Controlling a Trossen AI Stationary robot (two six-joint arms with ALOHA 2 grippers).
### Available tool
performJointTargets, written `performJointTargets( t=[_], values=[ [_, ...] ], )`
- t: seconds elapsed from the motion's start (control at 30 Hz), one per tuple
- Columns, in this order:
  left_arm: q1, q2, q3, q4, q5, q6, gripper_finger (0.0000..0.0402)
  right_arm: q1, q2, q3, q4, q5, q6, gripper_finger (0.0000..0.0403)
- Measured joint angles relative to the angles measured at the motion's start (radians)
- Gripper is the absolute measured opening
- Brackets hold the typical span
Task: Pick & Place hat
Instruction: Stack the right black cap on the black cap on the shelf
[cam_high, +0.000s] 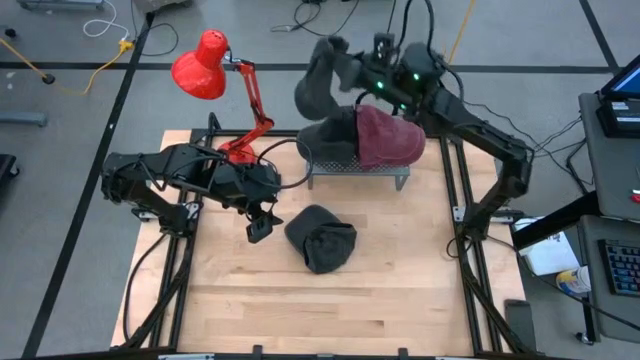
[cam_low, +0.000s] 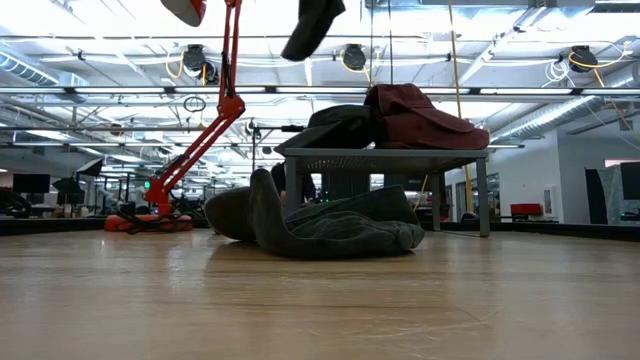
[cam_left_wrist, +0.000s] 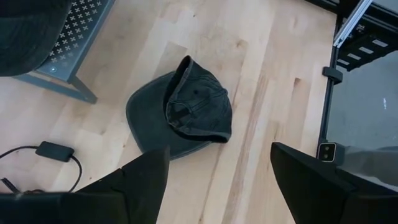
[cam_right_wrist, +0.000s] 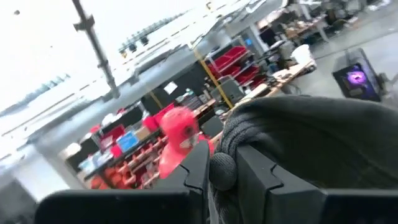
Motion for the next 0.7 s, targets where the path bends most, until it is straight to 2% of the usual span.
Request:
performJointTargets(
  t=[0.23,0.4,0.7],
  values=[
    [0.0,0.0,0.0,-0.005,0.0,0.049,0.0265,-0.057,0.097,0.025,-0.009,-0.101,0.168,0.0039],
    [0.0,0.0,0.0,-0.005,0.0,0.085,0.0258,-0.059,0.149,0.024,-0.037,-0.103,0.218,0.0039],
    [0.0,0.0,0.0,-0.005,0.0,0.133,0.027,-0.045,0.179,0.023,-0.287,-0.097,0.221,0.0039]
  ],
)
